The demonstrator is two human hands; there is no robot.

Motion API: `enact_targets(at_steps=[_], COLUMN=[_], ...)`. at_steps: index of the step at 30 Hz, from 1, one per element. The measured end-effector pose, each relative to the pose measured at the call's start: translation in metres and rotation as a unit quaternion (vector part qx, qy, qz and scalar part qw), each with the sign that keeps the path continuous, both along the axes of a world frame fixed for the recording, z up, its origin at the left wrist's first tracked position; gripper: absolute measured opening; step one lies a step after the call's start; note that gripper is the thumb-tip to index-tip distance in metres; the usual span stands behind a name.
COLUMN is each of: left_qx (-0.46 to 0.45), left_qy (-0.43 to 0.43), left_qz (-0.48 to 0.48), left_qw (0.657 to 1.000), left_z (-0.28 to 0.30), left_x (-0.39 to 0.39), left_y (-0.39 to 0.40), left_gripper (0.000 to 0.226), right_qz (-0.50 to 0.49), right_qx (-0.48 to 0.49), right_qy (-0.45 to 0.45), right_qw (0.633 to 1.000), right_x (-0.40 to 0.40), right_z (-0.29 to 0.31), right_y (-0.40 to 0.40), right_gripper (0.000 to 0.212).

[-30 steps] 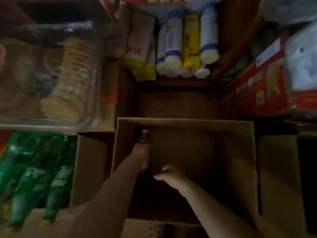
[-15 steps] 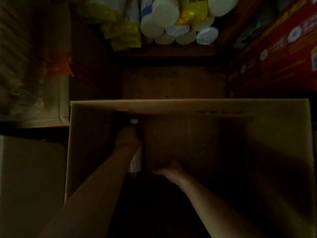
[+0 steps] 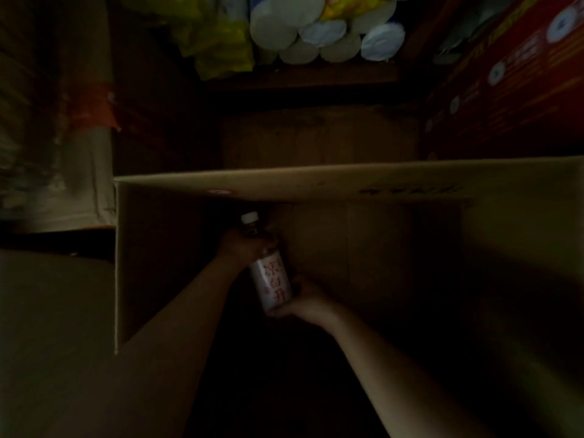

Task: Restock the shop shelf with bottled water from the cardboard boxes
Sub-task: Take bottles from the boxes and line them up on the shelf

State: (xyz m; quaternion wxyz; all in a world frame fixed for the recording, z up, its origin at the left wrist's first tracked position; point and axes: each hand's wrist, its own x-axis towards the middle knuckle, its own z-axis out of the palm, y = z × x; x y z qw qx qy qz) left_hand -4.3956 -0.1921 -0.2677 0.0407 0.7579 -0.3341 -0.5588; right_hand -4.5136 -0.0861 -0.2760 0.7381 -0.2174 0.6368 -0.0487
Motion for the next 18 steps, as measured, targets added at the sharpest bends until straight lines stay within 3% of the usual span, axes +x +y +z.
enact_targets(at_steps=[4,9,12,18], left_qx=[0.029,0.06,0.067,0.015], left_qy=[0.038,0.097,0.113,0.124], left_qz=[0.108,0.157,0.134,0.027], left_qw=[0.993,0.981,0.982,0.992], left_z=[0.051,0.142,0.206,0.346], left_x=[-0.011,-0.029,-0.039,-0.055], left_y=[0.011,0.026,0.027,0.004], left_gripper=[0.028,0.033,0.044,0.047], right_qz=[0.029,0.073,0.086,0.045], right_qx=[0.007,0.011,0.029,-0.037], right_qy=[0.014,0.017,-0.023,-0.046], right_qw=[0.999,0.997,0.996,0.997], right_x=[-0.045,-0.082,-0.094,-0.11], right_z=[0.048,0.138,0.204,0.329], right_y=[-0.006,-0.007,-0.005,-0.001], right_gripper=[0.072,0.074,0.054,0.047])
